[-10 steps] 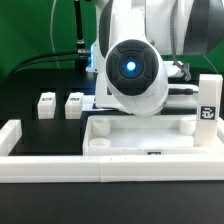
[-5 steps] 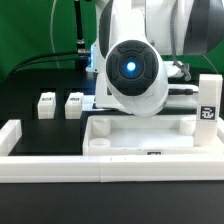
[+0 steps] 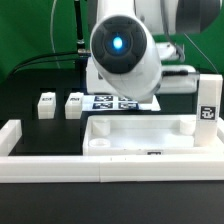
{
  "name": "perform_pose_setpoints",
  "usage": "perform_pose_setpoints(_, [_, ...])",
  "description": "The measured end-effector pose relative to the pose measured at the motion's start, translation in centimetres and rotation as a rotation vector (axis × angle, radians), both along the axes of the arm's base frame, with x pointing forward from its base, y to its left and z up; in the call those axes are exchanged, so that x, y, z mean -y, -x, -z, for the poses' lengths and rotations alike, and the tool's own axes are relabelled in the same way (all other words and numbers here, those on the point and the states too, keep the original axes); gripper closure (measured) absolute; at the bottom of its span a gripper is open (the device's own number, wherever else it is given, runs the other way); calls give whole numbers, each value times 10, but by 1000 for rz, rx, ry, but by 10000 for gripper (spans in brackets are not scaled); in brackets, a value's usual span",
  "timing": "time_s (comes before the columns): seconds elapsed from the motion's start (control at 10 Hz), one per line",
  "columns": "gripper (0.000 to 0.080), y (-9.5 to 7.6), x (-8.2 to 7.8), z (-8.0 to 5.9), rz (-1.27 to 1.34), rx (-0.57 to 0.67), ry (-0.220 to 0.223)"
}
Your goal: Assemble desk
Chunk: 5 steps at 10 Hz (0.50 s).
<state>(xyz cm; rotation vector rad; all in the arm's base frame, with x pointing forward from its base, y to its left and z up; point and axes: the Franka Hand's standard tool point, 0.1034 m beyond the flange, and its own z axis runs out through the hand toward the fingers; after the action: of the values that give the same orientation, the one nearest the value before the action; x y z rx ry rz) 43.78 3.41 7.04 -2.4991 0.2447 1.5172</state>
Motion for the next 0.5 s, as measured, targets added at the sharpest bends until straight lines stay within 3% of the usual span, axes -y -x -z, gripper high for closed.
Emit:
perform_pose_setpoints(0.1, [512,-9,-1,-7,-7,14,1])
perform_pose_setpoints(0.5, [512,-21,-1,-1,-5,108,22])
